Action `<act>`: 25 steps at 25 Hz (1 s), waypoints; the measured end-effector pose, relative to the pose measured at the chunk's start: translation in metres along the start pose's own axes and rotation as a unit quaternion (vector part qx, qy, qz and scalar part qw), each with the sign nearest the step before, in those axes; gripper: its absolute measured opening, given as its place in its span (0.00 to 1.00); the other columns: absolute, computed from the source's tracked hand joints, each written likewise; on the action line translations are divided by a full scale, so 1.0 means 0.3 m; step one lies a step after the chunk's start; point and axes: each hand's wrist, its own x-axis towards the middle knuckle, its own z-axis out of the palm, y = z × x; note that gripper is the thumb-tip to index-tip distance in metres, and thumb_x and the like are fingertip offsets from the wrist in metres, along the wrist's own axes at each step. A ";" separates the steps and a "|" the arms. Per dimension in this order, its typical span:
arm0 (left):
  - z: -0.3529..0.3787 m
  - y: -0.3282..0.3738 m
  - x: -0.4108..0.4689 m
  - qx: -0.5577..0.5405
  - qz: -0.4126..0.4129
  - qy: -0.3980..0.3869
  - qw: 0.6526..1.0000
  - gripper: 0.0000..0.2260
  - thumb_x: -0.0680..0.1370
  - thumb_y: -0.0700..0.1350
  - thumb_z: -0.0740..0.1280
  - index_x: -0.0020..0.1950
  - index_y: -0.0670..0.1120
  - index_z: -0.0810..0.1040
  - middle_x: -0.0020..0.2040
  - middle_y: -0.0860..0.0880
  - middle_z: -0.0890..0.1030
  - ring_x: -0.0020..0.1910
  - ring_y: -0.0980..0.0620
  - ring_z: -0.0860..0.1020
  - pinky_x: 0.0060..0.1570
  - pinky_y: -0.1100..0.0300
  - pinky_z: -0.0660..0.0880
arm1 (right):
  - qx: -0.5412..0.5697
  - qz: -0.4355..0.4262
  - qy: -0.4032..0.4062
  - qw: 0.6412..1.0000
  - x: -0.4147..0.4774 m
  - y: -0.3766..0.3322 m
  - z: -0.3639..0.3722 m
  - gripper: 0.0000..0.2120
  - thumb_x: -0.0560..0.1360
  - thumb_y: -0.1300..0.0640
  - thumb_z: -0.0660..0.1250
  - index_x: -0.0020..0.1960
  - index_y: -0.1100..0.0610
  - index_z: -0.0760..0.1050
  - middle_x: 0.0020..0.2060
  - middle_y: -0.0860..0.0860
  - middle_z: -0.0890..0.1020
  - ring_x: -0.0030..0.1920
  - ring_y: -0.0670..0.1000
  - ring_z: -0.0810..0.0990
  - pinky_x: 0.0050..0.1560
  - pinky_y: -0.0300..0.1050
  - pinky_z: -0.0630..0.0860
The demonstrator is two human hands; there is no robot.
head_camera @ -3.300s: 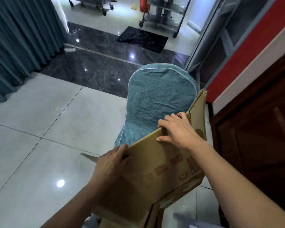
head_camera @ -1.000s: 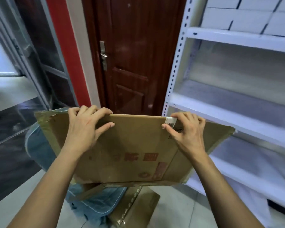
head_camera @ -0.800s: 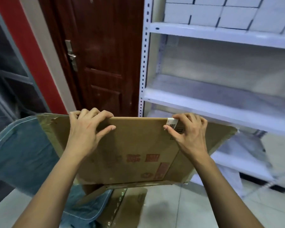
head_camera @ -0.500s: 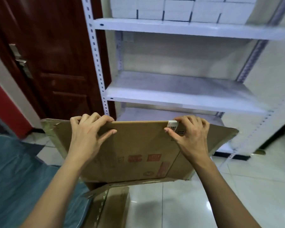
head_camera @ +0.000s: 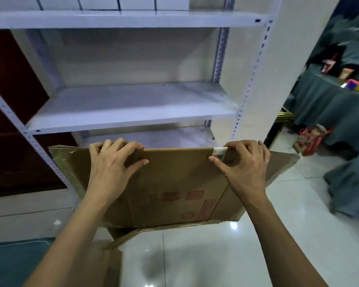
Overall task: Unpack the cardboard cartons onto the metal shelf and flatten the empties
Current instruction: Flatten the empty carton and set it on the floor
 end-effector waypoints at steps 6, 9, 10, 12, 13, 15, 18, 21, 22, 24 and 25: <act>0.143 0.357 0.077 -0.053 0.033 -0.013 0.998 0.14 0.77 0.61 0.61 0.55 0.54 0.78 0.49 0.50 0.78 0.48 0.47 0.72 0.55 0.49 0.59 | -0.037 0.045 0.019 0.998 -0.021 0.323 -0.210 0.23 0.68 0.34 0.74 0.54 0.49 0.80 0.53 0.51 0.77 0.62 0.52 0.73 0.76 0.59 0.57; 0.195 0.511 0.115 -0.067 0.060 -0.019 0.996 0.13 0.77 0.60 0.64 0.55 0.54 0.78 0.48 0.51 0.78 0.47 0.47 0.71 0.55 0.48 0.60 | -0.059 0.071 0.021 0.995 -0.034 0.456 -0.298 0.23 0.68 0.34 0.74 0.55 0.48 0.80 0.54 0.50 0.77 0.63 0.52 0.72 0.76 0.59 0.56; 0.214 0.563 0.127 -0.068 0.070 -0.017 0.995 0.13 0.77 0.59 0.66 0.56 0.54 0.79 0.48 0.50 0.78 0.48 0.47 0.72 0.55 0.49 0.59 | -0.067 0.079 0.023 0.994 -0.036 0.499 -0.325 0.24 0.68 0.33 0.74 0.55 0.48 0.80 0.54 0.50 0.77 0.63 0.52 0.72 0.76 0.59 0.56; 0.248 0.652 0.154 -0.067 0.085 -0.011 0.994 0.12 0.77 0.57 0.69 0.56 0.52 0.79 0.49 0.49 0.79 0.48 0.45 0.72 0.55 0.50 0.59 | -0.073 0.096 0.021 0.992 -0.029 0.577 -0.371 0.24 0.68 0.31 0.72 0.54 0.48 0.80 0.53 0.49 0.77 0.61 0.51 0.71 0.74 0.60 0.58; 0.269 0.699 0.169 -0.070 0.093 -0.011 0.993 0.12 0.77 0.56 0.70 0.56 0.52 0.79 0.49 0.48 0.80 0.49 0.45 0.73 0.55 0.50 0.59 | -0.074 0.111 0.019 0.991 -0.027 0.621 -0.395 0.25 0.68 0.30 0.70 0.54 0.47 0.80 0.53 0.48 0.76 0.61 0.50 0.71 0.74 0.60 0.59; 0.313 0.774 0.199 -0.080 0.107 -0.009 0.991 0.12 0.77 0.56 0.70 0.57 0.52 0.79 0.50 0.48 0.80 0.50 0.44 0.73 0.55 0.50 0.59 | -0.079 0.134 0.015 0.988 -0.018 0.697 -0.431 0.25 0.67 0.27 0.68 0.54 0.45 0.79 0.53 0.46 0.76 0.60 0.49 0.71 0.72 0.57 0.60; 0.392 0.857 0.245 -0.099 0.129 -0.009 0.987 0.12 0.77 0.57 0.68 0.57 0.53 0.78 0.50 0.48 0.80 0.50 0.45 0.73 0.53 0.49 0.60 | -0.094 0.154 -0.008 0.983 0.005 0.782 -0.468 0.25 0.67 0.28 0.67 0.54 0.44 0.78 0.54 0.45 0.75 0.60 0.49 0.70 0.67 0.53 0.58; 0.475 0.938 0.297 -0.110 0.133 -0.005 0.985 0.13 0.77 0.58 0.68 0.57 0.52 0.78 0.49 0.48 0.80 0.49 0.45 0.73 0.52 0.49 0.60 | -0.104 0.154 -0.016 0.983 0.047 0.875 -0.496 0.19 0.70 0.36 0.73 0.54 0.47 0.80 0.54 0.47 0.76 0.60 0.51 0.71 0.62 0.50 0.56; 0.507 0.970 0.317 -0.114 0.131 -0.006 0.985 0.13 0.77 0.57 0.69 0.57 0.52 0.78 0.49 0.48 0.80 0.49 0.45 0.73 0.52 0.49 0.60 | -0.103 0.152 -0.016 0.983 0.065 0.914 -0.502 0.18 0.70 0.38 0.74 0.54 0.47 0.80 0.54 0.46 0.76 0.59 0.51 0.71 0.62 0.50 0.56; 0.571 1.033 0.359 -0.124 0.131 -0.013 0.983 0.13 0.77 0.57 0.69 0.57 0.52 0.77 0.50 0.48 0.80 0.50 0.45 0.73 0.52 0.49 0.61 | -0.102 0.150 -0.015 0.983 0.101 0.989 -0.510 0.16 0.71 0.40 0.75 0.53 0.48 0.80 0.53 0.46 0.77 0.59 0.51 0.71 0.62 0.52 0.58; 0.609 1.065 0.386 -0.129 0.128 -0.020 0.983 0.13 0.77 0.57 0.69 0.57 0.53 0.77 0.50 0.48 0.81 0.50 0.45 0.73 0.52 0.49 0.61 | -0.104 0.150 -0.019 0.983 0.123 1.032 -0.509 0.16 0.71 0.40 0.75 0.53 0.48 0.81 0.52 0.46 0.78 0.58 0.51 0.72 0.62 0.54 0.59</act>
